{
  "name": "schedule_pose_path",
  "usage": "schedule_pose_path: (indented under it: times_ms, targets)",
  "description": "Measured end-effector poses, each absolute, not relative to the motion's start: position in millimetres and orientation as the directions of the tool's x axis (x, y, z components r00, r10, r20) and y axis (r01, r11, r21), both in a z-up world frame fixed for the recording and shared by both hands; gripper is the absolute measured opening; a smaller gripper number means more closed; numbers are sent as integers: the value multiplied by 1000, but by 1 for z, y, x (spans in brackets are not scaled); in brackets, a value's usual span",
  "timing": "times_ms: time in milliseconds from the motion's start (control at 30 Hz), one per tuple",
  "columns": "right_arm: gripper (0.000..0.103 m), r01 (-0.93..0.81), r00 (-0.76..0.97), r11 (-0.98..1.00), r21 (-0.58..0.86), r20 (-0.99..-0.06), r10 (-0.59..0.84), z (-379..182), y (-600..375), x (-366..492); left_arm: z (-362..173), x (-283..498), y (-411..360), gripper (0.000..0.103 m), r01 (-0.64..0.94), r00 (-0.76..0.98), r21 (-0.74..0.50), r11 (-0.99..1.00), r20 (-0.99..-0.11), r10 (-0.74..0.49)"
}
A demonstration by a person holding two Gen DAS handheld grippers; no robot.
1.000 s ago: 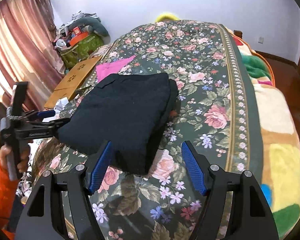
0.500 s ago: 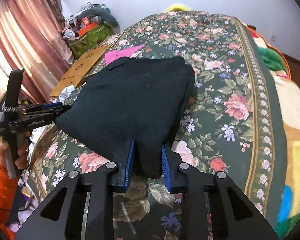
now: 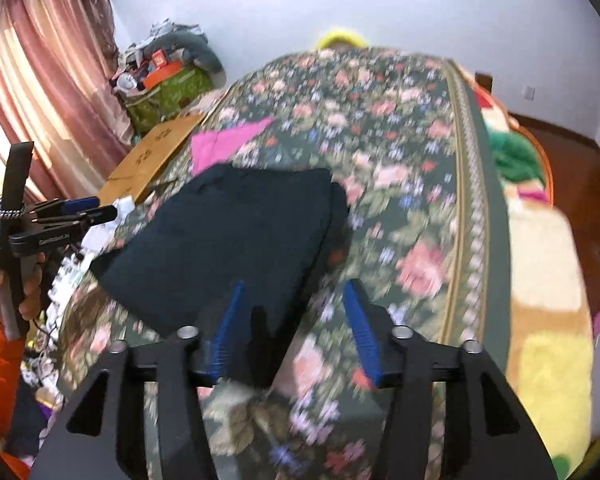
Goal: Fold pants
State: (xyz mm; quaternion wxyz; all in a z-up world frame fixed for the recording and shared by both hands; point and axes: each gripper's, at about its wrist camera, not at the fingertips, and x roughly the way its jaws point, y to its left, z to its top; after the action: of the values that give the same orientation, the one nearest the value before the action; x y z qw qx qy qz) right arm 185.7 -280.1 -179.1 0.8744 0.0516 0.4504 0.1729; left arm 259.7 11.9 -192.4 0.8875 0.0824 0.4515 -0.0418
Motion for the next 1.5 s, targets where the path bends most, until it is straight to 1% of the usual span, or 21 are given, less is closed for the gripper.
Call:
schedule_pose_path:
  times_ms: [67, 100, 233, 300, 400, 500, 567, 633, 733, 767, 833, 900, 933, 967, 1000, 1100, 1267, 1333, 1400, 1433, 1500]
  targets:
    - [58, -250, 539, 938, 240, -771, 340, -179, -283, 197, -185, 272, 7, 75, 160, 602, 110, 981, -798, -9]
    - [58, -245, 542, 939, 240, -769, 338, -179, -284, 205, -183, 278, 4, 78, 165, 607, 109, 980, -795, -14]
    - [58, -235, 524, 935, 265, -776, 351, -187, -284, 236, -182, 309, -8, 80, 192, 592, 98, 976, -805, -36]
    - [58, -238, 511, 932, 274, -780, 360, -193, -281, 253, -188, 326, -14, 86, 209, 573, 88, 974, -818, -49]
    - [58, -260, 488, 924, 281, -787, 377, -204, -276, 272, -198, 347, -23, 86, 234, 536, 59, 970, -841, -78]
    - [58, -269, 465, 921, 283, -799, 381, -217, -270, 291, -216, 371, -35, 86, 284, 462, 18, 959, -879, -120]
    - [58, -277, 448, 918, 285, -807, 385, -223, -266, 301, -226, 379, -42, 86, 306, 440, 21, 952, -890, -122]
    - [56, -286, 430, 916, 282, -816, 386, -230, -262, 309, -236, 387, -48, 86, 320, 426, 40, 947, -898, -106]
    - [47, -313, 399, 910, 271, -832, 385, -240, -255, 321, -251, 396, -52, 86, 330, 405, 58, 942, -910, -86]
    - [41, -323, 366, 906, 274, -846, 387, -246, -252, 325, -256, 398, -54, 86, 330, 400, 67, 942, -914, -75]
    - [40, -336, 339, 905, 260, -863, 374, -253, -247, 329, -263, 400, -54, 85, 333, 401, 78, 940, -914, -66]
    - [35, -359, 331, 901, 242, -870, 366, -258, -244, 330, -267, 400, -53, 84, 333, 404, 81, 939, -913, -64]
    - [27, -371, 330, 898, 237, -870, 366, -260, -243, 330, -268, 401, -53, 83, 331, 406, 82, 940, -911, -63]
    - [22, -377, 328, 895, 238, -870, 369, -261, -243, 330, -270, 400, -53, 84, 327, 411, 90, 941, -910, -56]
    - [20, -381, 336, 897, 225, -870, 361, -263, -243, 329, -272, 400, -53, 84, 325, 413, 97, 941, -909, -49]
    - [19, -381, 350, 903, 198, -873, 339, -268, -240, 328, -277, 398, -51, 84, 311, 419, 99, 945, -907, -43]
    - [19, -356, 360, 914, 194, -875, 325, -261, -242, 326, -274, 400, -42, 84, 289, 398, 26, 957, -912, -96]
    - [20, -353, 374, 919, 175, -874, 310, -251, -243, 322, -268, 397, -40, 83, 283, 404, 20, 959, -909, -100]
    - [20, -350, 398, 924, 153, -869, 295, -241, -245, 316, -258, 391, -38, 83, 276, 426, 34, 961, -900, -91]
    - [20, -347, 412, 927, 142, -865, 286, -235, -247, 312, -249, 387, -37, 82, 268, 455, 60, 962, -888, -71]
    - [25, -339, 431, 930, 141, -855, 287, -224, -250, 306, -238, 380, -34, 82, 262, 486, 75, 962, -872, -64]
